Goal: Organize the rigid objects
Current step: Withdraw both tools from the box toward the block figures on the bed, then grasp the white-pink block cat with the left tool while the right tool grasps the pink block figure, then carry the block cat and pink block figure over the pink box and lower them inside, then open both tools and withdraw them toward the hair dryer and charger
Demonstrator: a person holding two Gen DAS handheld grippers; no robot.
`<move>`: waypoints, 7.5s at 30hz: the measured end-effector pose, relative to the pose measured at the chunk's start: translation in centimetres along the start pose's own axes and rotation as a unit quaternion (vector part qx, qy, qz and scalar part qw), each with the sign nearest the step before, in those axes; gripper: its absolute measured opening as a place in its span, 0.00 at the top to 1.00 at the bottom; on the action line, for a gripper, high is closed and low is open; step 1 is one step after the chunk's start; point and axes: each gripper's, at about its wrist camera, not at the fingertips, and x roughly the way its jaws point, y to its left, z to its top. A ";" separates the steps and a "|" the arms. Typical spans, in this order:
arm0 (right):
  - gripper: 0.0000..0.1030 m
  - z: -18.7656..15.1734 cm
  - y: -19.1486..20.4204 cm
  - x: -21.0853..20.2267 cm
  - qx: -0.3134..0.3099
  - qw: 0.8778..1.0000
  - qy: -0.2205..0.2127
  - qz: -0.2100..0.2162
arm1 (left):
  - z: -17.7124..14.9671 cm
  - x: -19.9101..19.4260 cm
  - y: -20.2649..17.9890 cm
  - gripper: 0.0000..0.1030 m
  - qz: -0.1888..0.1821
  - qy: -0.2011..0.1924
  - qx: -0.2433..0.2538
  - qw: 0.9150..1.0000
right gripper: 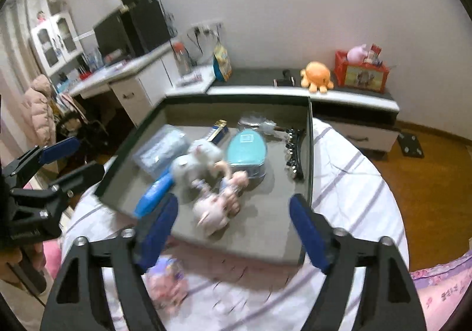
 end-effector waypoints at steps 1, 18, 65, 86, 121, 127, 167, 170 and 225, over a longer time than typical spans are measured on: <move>0.22 -0.9 0.5 -1.0 -0.001 1.000 -0.011 0.001 | -0.6 -1.1 0.0 0.00 -0.006 -0.012 -0.005 1.000; 0.15 -10.8 6.2 -7.6 -0.041 0.992 -0.089 -0.077 | -12.5 -9.8 -0.4 0.00 0.017 -0.045 -0.070 0.996; 0.00 -14.6 -1.3 -3.9 0.061 0.997 -0.029 -0.023 | -15.8 0.3 -4.4 0.02 0.049 0.111 -0.092 0.988; 0.00 -13.3 2.0 -2.0 0.020 0.999 -0.001 -0.033 | -17.2 -2.1 -1.2 0.45 0.040 0.094 -0.075 0.992; 0.62 -8.8 6.3 6.2 -0.079 0.995 0.061 -0.031 | -16.9 -1.0 1.5 0.44 0.001 0.087 -0.054 0.995; 0.72 -9.0 5.9 5.2 -0.069 0.997 0.044 -0.001 | -17.1 -1.2 1.8 0.46 -0.011 0.072 -0.065 0.995; 0.72 2.9 -0.1 1.2 -0.052 0.997 -0.041 -0.031 | 3.1 3.8 0.3 0.46 -0.089 0.014 -0.002 0.996; 0.72 4.8 -1.7 3.8 -0.048 0.998 -0.015 -0.043 | 5.4 7.7 1.2 0.46 -0.123 0.051 -0.024 0.991; 0.00 -5.1 5.1 -5.1 -0.032 0.998 -0.048 -0.002 | -5.9 -5.1 0.1 0.00 0.000 -0.012 -0.028 1.000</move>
